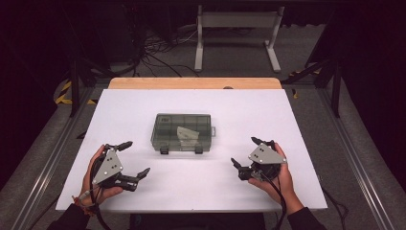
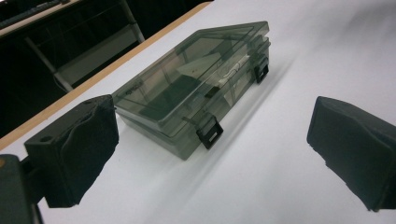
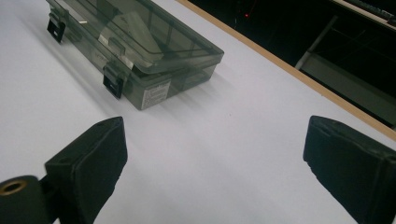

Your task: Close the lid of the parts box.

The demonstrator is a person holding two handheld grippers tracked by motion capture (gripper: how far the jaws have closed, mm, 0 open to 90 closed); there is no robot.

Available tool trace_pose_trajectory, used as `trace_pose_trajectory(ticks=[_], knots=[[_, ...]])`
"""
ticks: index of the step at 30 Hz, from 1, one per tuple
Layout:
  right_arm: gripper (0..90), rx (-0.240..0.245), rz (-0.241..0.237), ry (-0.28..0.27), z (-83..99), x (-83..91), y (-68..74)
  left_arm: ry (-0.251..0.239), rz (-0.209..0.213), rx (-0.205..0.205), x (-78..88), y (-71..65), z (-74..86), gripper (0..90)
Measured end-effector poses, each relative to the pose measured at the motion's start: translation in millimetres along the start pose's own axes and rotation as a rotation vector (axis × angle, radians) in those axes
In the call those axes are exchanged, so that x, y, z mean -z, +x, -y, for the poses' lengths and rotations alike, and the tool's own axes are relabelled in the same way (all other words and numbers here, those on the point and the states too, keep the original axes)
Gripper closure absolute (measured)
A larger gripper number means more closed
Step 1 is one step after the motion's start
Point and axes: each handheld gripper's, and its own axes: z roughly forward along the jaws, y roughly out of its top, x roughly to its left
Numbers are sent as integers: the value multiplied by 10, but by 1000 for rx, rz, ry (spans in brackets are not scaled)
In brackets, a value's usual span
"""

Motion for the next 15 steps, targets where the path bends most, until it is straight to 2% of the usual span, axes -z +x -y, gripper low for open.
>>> trace_pose_trajectory(ticks=[5,7,8,9,15], knots=[[70,5,7,13,71,37,0,9,2,15,24,3,76,30],[70,8,6,21,102,55,0,23,2,4,24,12,105,32],[70,9,9,23,124,67,-1,23,4,19,22,5,116,32],[70,12,13,26,138,75,-2,25,6,12,21,13,125,32],[69,-2,20,47,277,141,-32,52,16,28,5,-8,204,34]])
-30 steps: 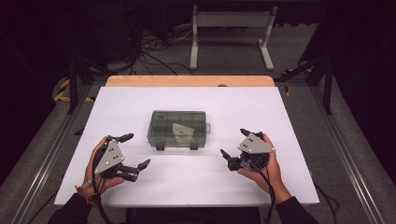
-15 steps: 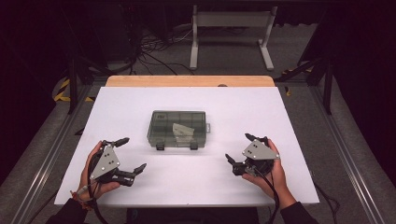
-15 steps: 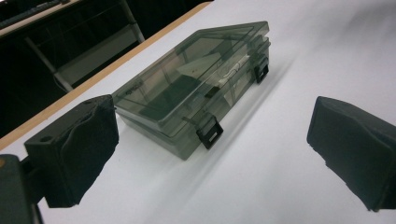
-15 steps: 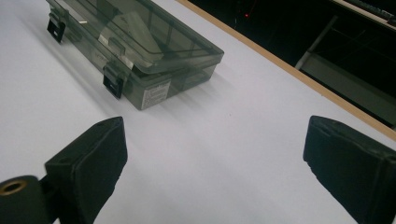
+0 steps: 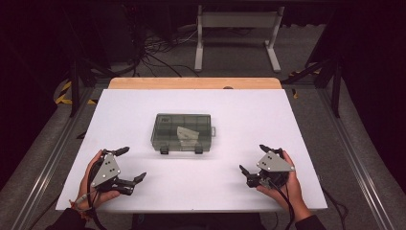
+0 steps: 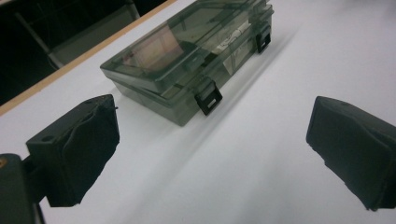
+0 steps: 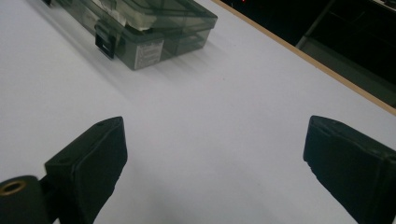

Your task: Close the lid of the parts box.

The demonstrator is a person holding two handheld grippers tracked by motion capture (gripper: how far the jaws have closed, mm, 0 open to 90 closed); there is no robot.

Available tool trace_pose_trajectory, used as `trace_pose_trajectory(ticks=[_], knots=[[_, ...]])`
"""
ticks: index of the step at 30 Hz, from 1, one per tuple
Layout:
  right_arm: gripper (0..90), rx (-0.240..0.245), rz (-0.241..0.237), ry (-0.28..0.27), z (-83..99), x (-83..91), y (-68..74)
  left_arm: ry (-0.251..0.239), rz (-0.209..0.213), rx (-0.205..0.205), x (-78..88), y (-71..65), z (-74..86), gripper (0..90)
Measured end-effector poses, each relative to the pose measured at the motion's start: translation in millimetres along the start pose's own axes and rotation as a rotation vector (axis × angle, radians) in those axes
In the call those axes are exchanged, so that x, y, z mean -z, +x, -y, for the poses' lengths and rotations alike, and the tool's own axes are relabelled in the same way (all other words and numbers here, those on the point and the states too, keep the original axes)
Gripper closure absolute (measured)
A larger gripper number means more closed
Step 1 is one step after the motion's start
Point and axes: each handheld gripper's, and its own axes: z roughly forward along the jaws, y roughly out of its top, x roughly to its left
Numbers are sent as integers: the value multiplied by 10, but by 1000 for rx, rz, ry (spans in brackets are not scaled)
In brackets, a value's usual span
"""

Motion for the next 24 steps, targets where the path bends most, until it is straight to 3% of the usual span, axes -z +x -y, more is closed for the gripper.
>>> trace_pose_trajectory(ticks=[3,9,15,20,24], knots=[[68,6,8,12,39,16,-8,13,-5,4,-1,-4,28,35],[66,-28,12,30,198,70,-67,23,-12,25,19,9,97,39],[59,-46,22,44,304,115,-100,67,11,66,15,18,207,31],[51,-67,22,37,377,137,-112,31,-14,84,74,5,201,28],[50,-67,29,-23,319,175,-98,8,-40,84,107,-11,174,23]])
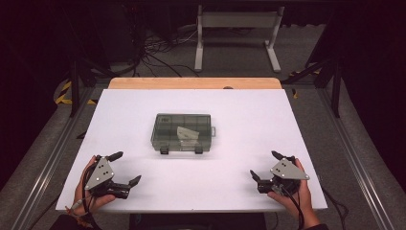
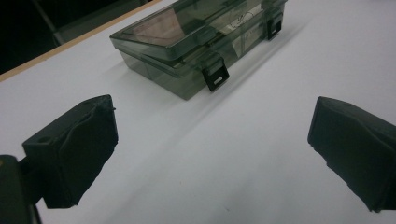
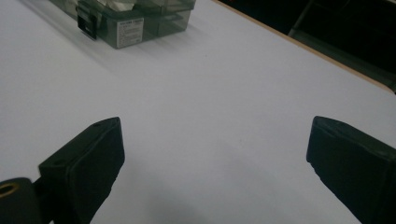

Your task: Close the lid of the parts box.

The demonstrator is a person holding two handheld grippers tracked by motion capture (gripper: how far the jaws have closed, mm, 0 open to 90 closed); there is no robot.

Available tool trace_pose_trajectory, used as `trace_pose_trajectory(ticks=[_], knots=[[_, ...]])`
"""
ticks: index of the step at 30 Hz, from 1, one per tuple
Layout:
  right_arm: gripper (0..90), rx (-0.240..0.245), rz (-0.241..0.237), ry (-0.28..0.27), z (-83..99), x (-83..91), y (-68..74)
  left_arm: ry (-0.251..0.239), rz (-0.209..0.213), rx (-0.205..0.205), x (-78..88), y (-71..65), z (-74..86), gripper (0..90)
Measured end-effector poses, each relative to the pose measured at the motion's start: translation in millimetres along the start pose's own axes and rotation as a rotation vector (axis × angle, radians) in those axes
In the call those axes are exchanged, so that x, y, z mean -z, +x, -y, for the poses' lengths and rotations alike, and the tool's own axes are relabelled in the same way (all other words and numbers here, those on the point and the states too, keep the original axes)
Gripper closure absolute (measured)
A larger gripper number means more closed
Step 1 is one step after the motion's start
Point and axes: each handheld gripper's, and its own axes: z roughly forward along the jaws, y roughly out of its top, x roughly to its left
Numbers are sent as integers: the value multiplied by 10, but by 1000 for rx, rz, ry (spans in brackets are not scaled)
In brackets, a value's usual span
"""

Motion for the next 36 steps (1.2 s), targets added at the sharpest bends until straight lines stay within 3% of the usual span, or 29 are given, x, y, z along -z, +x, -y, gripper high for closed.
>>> trace_pose_trajectory(ticks=[14,19,36], knots=[[53,9,-5,-22,-29,16,40,-10,13,-3,29,7,4,24],[58,29,-6,-9,-36,0,88,-2,15,-7,27,11,2,25],[66,18,-14,0,-11,-30,80,6,11,-9,11,37,15,28]])
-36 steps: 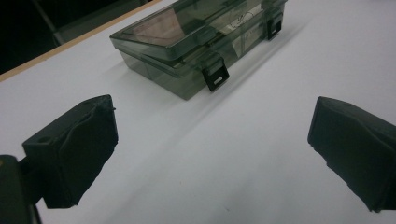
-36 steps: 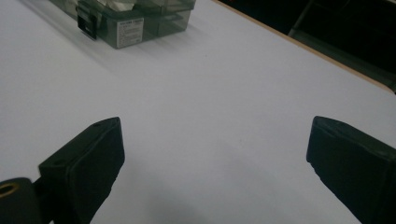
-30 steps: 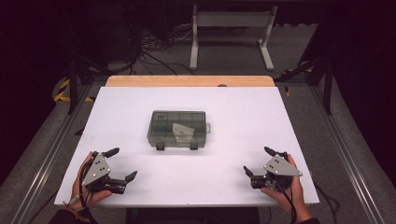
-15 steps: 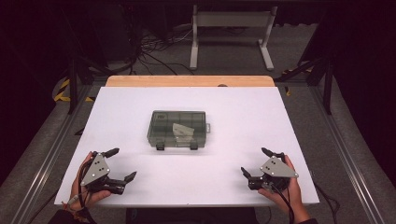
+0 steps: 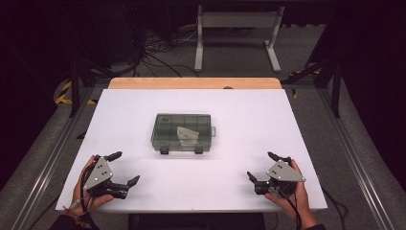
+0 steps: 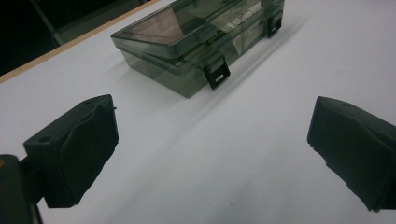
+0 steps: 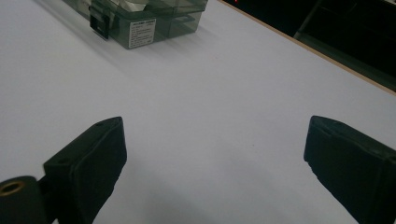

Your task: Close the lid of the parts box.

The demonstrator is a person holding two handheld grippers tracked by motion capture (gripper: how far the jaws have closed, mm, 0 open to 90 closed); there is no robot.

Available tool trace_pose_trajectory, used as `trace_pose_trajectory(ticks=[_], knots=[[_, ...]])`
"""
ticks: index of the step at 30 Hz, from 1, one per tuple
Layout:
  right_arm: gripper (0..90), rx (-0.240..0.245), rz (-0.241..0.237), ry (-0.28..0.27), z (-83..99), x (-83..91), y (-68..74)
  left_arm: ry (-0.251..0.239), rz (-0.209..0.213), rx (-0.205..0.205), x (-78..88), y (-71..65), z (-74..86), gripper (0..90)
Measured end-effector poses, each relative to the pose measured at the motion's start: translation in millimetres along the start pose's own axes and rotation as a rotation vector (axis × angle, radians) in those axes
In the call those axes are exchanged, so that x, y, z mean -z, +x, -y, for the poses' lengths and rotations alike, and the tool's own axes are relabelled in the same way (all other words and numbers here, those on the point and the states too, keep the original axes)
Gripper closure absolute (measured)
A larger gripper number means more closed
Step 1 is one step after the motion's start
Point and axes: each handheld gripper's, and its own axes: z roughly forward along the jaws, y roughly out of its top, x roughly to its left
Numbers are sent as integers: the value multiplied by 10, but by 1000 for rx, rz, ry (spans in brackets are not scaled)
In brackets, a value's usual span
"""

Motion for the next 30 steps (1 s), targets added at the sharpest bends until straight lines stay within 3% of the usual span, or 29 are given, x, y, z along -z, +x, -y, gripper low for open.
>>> trace_pose_trajectory(ticks=[20,30], knots=[[65,-1,10,-1,-1,-3,6,4,2,14,-34,25,-4,29],[69,2,32,-9,0,14,-11,8,3,0,-53,29,-10,29]])
